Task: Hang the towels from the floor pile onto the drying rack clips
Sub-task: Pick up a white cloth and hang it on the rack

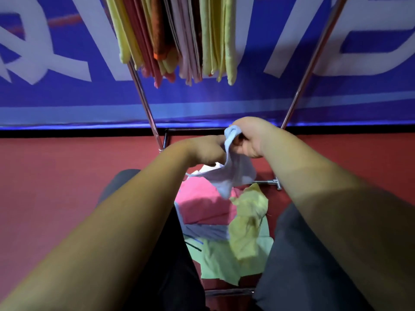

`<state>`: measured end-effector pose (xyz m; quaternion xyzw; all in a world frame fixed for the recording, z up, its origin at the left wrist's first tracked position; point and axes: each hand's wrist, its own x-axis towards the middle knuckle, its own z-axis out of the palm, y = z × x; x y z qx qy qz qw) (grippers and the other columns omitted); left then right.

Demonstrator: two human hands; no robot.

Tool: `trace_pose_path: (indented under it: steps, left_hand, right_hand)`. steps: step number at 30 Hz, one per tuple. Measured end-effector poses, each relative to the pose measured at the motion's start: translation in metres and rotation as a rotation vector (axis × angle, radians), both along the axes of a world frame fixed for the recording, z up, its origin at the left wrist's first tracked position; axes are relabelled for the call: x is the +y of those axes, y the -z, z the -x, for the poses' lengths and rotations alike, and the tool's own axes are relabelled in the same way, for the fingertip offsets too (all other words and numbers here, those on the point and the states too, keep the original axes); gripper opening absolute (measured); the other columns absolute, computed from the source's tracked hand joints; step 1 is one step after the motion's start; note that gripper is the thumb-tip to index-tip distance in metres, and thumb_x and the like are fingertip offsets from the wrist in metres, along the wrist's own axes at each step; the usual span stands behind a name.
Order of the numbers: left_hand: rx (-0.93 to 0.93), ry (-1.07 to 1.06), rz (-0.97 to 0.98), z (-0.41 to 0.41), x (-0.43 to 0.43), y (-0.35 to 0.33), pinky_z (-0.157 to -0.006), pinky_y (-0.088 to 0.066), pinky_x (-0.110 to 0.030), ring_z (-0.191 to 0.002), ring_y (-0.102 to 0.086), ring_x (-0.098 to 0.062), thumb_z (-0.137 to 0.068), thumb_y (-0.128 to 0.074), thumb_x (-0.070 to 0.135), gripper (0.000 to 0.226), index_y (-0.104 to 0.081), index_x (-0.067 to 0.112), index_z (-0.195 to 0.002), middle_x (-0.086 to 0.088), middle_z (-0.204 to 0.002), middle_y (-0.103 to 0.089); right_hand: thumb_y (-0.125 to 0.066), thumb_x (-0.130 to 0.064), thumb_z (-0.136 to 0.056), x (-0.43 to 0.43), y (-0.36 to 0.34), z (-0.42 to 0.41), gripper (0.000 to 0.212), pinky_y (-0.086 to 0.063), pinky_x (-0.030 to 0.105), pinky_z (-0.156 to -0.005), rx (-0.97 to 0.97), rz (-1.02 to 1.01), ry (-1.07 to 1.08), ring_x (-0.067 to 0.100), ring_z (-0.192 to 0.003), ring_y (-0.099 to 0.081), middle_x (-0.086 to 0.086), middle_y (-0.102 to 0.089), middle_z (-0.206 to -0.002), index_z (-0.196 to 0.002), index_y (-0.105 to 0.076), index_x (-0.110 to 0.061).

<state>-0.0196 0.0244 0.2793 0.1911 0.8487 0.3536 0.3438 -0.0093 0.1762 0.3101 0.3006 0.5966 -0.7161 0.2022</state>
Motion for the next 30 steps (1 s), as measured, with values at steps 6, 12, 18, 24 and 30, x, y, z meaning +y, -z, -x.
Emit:
trace_pose_path:
  steps: [6, 12, 18, 24, 30]
  left_hand:
    - [0.112, -0.089, -0.100, -0.019, 0.007, 0.012, -0.065, -0.047, -0.022, -0.067, -0.055, -0.003, -0.085, -0.071, 0.000, 0.013, -0.070, 0.008, -0.096, 0.005, -0.076, -0.064]
    - [-0.120, -0.070, -0.160, -0.008, 0.018, 0.011, -0.079, -0.057, -0.030, -0.090, -0.069, -0.012, -0.091, -0.067, 0.002, 0.024, -0.070, 0.011, -0.113, -0.010, -0.106, -0.076]
    - [-0.291, -0.069, -0.195, 0.012, 0.025, 0.025, -0.106, -0.056, -0.048, -0.115, -0.073, -0.031, -0.085, -0.075, 0.009, 0.040, -0.068, -0.002, -0.123, -0.023, -0.124, -0.073]
    - [-0.200, -0.545, -0.182, 0.039, 0.027, 0.028, -0.067, -0.061, -0.040, -0.068, -0.067, -0.030, -0.098, -0.052, 0.000, 0.015, -0.066, 0.002, -0.096, -0.019, -0.086, -0.069]
    - [-0.462, -0.935, -0.628, 0.066, 0.018, 0.031, -0.088, -0.062, -0.038, -0.102, -0.072, -0.028, -0.110, -0.048, 0.014, 0.022, -0.067, 0.004, -0.112, -0.013, -0.109, -0.073]
  right_hand:
    - [-0.034, 0.013, -0.101, -0.003, 0.011, -0.021, 0.042, -0.049, 0.027, -0.039, 0.010, 0.304, 0.235, 0.011, -0.029, -0.047, 0.004, -0.046, -0.039, -0.066, -0.046, -0.007]
    - [-0.035, 0.015, -0.101, 0.007, 0.016, -0.009, 0.029, -0.058, 0.039, -0.072, 0.076, 0.389, 0.342, 0.014, -0.031, -0.055, 0.006, -0.057, -0.044, -0.084, -0.053, 0.000]
    - [-0.027, 0.013, -0.100, 0.024, 0.035, 0.020, 0.031, -0.062, 0.051, -0.048, 0.013, 0.412, 0.466, 0.024, -0.070, -0.065, 0.018, -0.065, -0.079, -0.108, -0.057, 0.010]
    - [-0.030, -0.003, -0.111, 0.030, 0.037, 0.047, 0.030, -0.055, 0.049, -0.101, 0.030, 0.206, 0.305, 0.031, -0.127, -0.067, 0.019, -0.070, -0.118, -0.115, -0.058, 0.009]
    - [-0.051, -0.002, -0.092, 0.013, 0.041, 0.042, 0.035, -0.060, 0.048, -0.089, 0.100, -0.362, -0.257, 0.024, -0.081, -0.066, 0.009, -0.069, -0.101, -0.120, -0.072, -0.008]
